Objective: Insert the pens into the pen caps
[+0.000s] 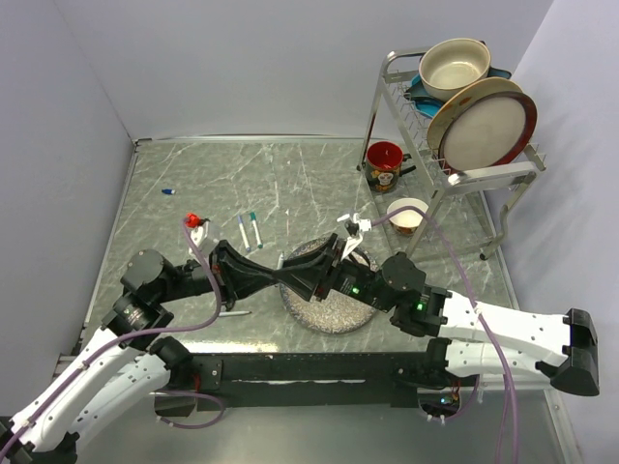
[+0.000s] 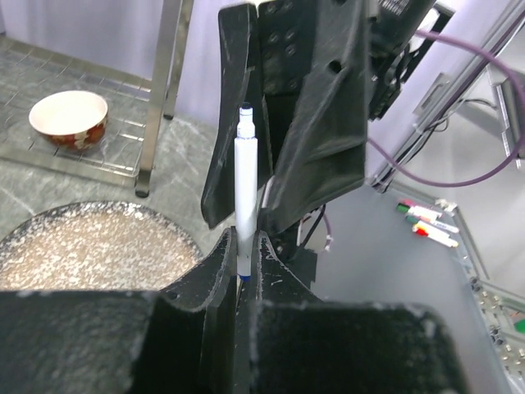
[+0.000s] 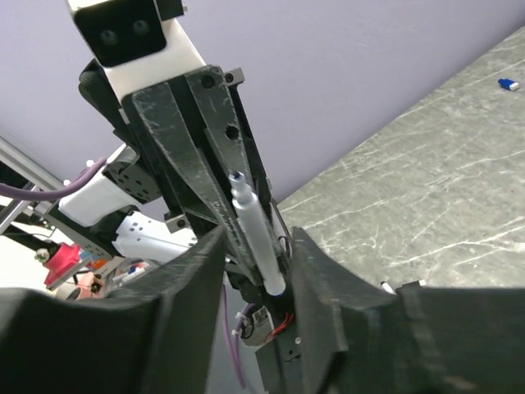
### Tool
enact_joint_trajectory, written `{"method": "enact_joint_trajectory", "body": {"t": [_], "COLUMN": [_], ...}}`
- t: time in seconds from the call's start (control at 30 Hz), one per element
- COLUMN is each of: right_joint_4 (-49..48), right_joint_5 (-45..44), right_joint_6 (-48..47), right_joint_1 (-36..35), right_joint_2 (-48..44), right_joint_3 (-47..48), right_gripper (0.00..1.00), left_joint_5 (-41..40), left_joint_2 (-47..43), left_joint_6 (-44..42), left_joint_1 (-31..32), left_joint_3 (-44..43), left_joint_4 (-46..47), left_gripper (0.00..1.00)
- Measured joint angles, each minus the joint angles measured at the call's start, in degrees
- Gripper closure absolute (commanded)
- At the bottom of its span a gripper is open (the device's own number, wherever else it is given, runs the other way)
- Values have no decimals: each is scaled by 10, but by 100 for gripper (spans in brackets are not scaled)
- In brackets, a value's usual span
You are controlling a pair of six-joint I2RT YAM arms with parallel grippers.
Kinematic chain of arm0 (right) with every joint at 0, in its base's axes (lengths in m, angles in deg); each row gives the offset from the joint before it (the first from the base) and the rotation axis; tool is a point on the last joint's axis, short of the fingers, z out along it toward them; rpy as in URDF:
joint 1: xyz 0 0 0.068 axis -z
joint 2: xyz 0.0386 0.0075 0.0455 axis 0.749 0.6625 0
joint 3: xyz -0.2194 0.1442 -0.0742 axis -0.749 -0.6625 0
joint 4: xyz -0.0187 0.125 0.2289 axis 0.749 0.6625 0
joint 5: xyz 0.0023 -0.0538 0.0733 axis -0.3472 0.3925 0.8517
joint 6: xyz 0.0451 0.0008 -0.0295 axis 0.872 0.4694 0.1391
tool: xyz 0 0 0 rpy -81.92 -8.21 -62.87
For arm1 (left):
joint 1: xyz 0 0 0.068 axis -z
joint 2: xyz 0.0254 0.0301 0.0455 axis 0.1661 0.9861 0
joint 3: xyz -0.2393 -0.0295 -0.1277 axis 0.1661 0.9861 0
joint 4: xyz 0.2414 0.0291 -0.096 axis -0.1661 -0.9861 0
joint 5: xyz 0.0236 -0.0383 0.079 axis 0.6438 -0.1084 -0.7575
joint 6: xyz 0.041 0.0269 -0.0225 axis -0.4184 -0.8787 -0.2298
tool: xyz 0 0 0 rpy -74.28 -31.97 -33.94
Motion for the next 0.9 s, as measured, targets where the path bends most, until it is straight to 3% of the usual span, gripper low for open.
{"method": "enact_joint_trajectory", "body": {"t": [0.13,0.43,0.53,0.57,0.63,0.73,0.77,0.83,0.9], "right_joint_4": [-5,-28,-33,-34,-38,-47,-52,-66,-68], "right_joint_5": [-2,-13,-21,-22,-29,-32,-32,-30,-26], "right_joint_6": [0,-5,-10,-13,-18,-21,-21,-19,-18], "right_joint_1": [-5,-13,-17,-17,-17,-17,-17,-18,-22], "right_joint_2": [3,10,17,18,22,24,24,29,34], "right_joint_3": [1,4,4,4,5,5,5,5,5], "right_gripper": [69,77,89,100,100,100,100,100,100], "left_joint_5": [2,6,5,5,4,-1,-6,-13,-31], "left_joint_2": [-5,-7,-8,-8,-8,-8,-8,-8,-5], "left_joint_6": [13,41,52,54,62,70,71,71,75], "left_joint_1": [0,0,-3,-3,-6,-7,-7,-5,-1], "left_joint_3": [0,3,9,9,12,13,13,13,12], "left_joint_4": [11,35,40,40,45,54,56,56,47], "left_gripper": [99,99,99,99,99,67,50,40,37]}}
